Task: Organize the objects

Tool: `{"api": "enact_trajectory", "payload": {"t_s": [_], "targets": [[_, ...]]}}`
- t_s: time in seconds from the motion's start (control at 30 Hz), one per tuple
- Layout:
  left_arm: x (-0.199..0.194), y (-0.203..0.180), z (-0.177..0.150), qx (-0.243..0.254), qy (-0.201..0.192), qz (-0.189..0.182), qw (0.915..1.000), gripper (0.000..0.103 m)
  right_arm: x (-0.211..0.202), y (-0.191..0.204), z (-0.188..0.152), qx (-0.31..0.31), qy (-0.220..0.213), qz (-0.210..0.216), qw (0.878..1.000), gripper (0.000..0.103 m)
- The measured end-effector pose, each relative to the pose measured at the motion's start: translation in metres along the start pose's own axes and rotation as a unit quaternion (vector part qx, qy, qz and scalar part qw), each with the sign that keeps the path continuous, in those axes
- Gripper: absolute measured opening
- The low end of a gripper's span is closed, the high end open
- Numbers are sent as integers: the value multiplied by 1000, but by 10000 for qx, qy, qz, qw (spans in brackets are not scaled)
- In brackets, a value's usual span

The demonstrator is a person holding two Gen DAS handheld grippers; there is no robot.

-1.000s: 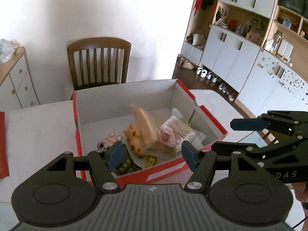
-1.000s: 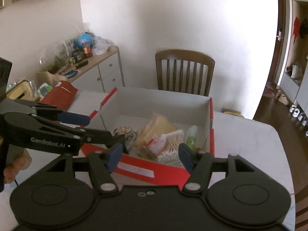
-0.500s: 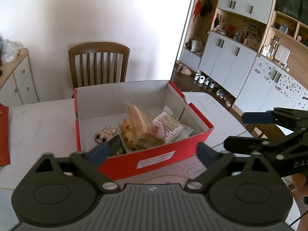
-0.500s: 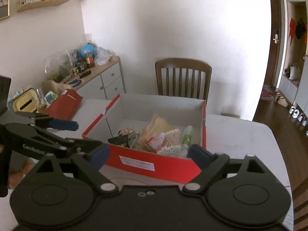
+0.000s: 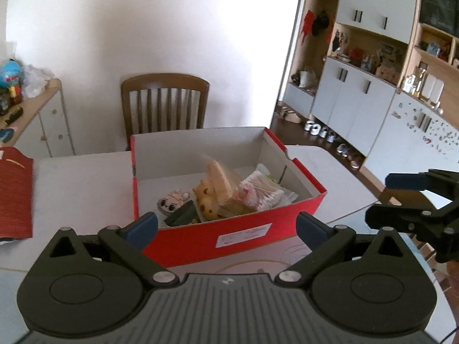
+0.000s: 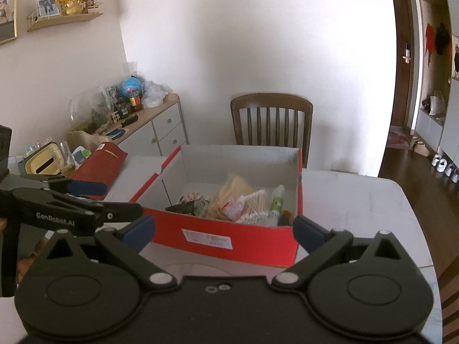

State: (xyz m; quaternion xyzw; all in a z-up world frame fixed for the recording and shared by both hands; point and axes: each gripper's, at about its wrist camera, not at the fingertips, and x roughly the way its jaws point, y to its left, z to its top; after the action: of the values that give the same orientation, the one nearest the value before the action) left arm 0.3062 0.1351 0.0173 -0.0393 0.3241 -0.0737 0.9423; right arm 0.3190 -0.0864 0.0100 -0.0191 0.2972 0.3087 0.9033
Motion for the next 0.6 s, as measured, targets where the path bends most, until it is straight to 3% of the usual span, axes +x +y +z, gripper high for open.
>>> {"api": "enact_trajectory", "payload": {"t_s": [0.4,0.6], "targets": [[-4,4,-8,-313,45,161,9994,103,-8,-1,-14,91,35,-13,10000,102],[-6,-3,-13,-150,24,253,9996,103,-13,-1,-23,124,93,-38,9999,102]]}}
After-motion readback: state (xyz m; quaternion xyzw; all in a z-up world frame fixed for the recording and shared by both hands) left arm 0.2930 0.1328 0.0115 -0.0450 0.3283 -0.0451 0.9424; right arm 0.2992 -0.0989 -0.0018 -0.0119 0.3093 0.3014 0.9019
